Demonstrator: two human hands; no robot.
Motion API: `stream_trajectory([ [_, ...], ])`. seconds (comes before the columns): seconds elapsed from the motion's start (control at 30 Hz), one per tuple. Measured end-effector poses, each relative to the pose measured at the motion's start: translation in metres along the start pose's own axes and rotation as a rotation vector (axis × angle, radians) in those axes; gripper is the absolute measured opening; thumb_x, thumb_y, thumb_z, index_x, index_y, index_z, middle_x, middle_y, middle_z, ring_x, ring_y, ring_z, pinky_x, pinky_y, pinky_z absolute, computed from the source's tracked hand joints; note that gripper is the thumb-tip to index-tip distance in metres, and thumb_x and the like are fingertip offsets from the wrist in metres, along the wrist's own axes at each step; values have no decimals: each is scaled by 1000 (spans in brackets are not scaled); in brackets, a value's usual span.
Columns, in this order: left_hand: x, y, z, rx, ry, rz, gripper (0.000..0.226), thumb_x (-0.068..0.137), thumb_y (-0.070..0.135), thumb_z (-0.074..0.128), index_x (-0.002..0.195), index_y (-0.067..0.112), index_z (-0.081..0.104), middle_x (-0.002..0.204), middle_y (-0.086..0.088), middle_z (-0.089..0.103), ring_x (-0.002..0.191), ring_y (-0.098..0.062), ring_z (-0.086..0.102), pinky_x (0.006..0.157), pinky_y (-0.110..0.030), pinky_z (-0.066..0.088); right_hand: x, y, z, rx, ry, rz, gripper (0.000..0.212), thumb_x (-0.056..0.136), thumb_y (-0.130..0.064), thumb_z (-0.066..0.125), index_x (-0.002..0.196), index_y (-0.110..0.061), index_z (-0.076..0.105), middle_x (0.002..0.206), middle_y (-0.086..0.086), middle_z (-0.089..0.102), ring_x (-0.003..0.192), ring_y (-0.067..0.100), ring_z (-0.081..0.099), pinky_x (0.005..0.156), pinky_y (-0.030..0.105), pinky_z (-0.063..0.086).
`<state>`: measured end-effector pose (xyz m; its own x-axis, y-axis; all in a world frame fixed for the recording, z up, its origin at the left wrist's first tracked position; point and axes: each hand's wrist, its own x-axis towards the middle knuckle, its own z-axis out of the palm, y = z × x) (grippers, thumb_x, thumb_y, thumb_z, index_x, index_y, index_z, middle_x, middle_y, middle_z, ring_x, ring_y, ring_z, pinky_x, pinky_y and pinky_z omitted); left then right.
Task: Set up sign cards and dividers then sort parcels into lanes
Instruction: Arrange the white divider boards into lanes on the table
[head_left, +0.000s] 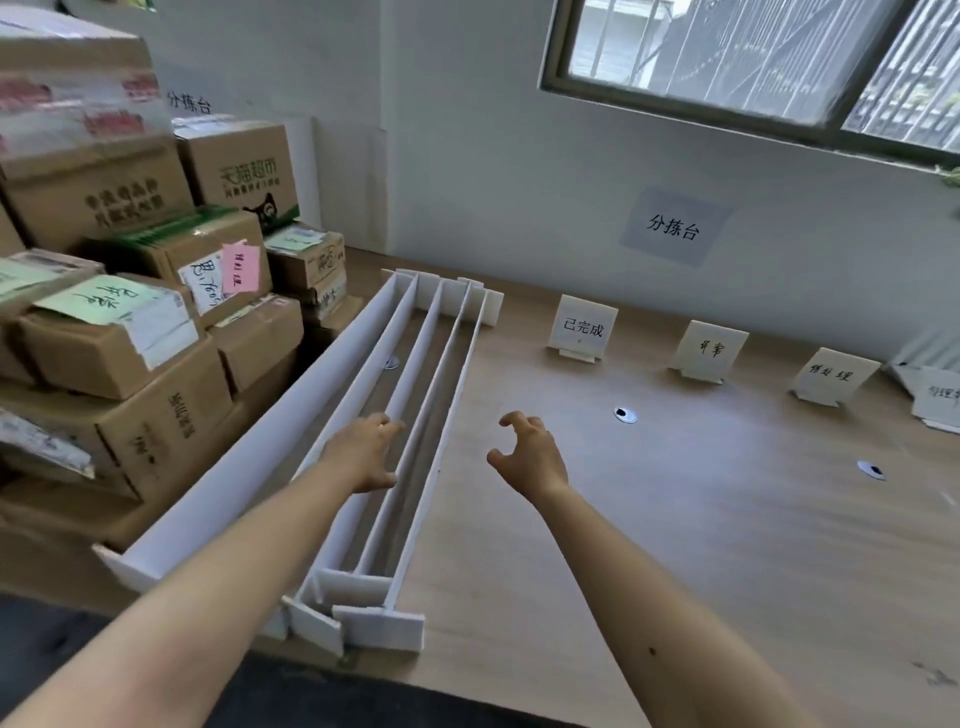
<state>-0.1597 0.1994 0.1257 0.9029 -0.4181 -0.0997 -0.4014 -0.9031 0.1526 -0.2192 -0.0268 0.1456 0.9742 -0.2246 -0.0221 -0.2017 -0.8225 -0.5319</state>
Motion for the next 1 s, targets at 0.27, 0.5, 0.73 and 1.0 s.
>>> stream_trajectory([
  [0.27,1,-19,45,-212,-160,59,64,85,30,63,143,31,35,145,0,29,118,-20,49,83,-29,47,-30,-17,87,260,-198,177,55,85,-23,67,136,-24,47,137,10,44,126,24,45,97,29,40],
  [0.5,3,-27,80,-223,-225,66,68,85,41,60,145,34,28,150,-2,22,121,-21,49,87,-32,48,-32,-26,136,286,-196,207,61,81,-20,69,137,-27,45,141,7,39,133,23,38,108,28,31],
  [0.73,7,-24,108,-529,-274,33,77,79,22,68,145,30,30,152,-9,18,134,-26,37,106,-30,37,-26,-31,158,437,-177,260,67,75,-2,67,136,-22,46,144,5,38,136,20,35,107,22,31],
  [1.0,3,-31,123,-952,-209,-48,78,73,-6,65,140,22,37,149,-5,33,138,-19,31,102,-21,33,-29,-30,158,824,-159,383,74,74,18,56,130,-28,44,143,1,34,113,19,40,87,29,51],
])
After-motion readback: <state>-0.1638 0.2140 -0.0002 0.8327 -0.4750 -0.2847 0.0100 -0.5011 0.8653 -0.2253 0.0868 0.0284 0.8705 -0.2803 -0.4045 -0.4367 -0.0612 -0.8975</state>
